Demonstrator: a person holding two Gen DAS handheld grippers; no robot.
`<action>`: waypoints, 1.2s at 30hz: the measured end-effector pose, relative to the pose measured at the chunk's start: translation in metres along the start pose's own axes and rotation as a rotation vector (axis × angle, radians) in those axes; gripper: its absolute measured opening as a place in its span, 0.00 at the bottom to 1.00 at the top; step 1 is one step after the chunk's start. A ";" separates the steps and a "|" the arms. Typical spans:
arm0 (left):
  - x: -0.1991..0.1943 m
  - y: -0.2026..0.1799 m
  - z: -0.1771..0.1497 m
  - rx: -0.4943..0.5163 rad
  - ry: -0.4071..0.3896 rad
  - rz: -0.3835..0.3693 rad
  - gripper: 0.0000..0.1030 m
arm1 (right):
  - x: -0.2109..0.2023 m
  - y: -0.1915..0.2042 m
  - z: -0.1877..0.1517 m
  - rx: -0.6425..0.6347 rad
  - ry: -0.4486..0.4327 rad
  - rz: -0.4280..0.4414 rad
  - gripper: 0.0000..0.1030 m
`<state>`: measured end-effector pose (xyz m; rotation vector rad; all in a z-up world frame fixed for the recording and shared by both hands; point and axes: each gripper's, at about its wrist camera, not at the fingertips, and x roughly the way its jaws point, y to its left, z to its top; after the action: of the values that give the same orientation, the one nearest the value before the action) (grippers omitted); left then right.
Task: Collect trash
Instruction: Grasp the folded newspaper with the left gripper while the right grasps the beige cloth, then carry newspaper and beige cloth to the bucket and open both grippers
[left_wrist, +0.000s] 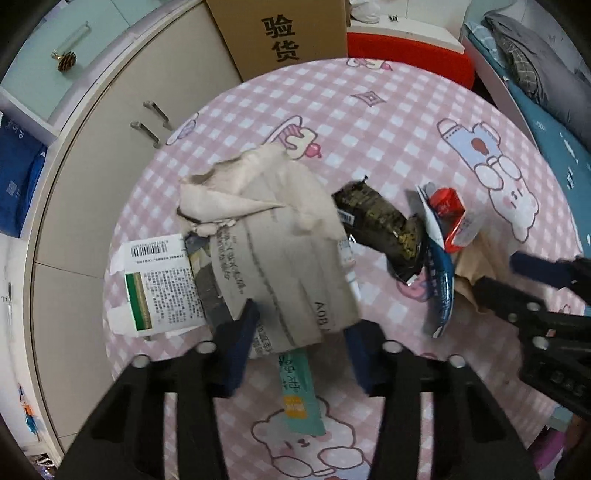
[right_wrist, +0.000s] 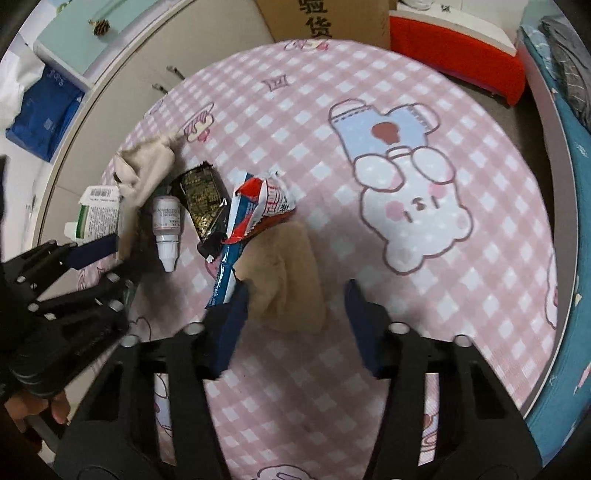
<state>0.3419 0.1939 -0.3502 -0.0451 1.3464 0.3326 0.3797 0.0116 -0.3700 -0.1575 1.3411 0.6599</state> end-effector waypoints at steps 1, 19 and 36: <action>-0.004 0.002 0.001 -0.004 -0.018 -0.012 0.29 | 0.002 0.000 0.000 -0.005 0.010 0.006 0.33; -0.149 -0.002 -0.006 -0.342 -0.324 -0.095 0.04 | -0.105 -0.051 -0.007 0.047 -0.144 0.217 0.23; -0.239 -0.268 0.000 -0.024 -0.433 -0.210 0.04 | -0.233 -0.243 -0.082 0.233 -0.316 0.146 0.23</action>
<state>0.3684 -0.1112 -0.1633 -0.1263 0.8992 0.1674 0.4197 -0.3057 -0.2366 0.2273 1.1191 0.6158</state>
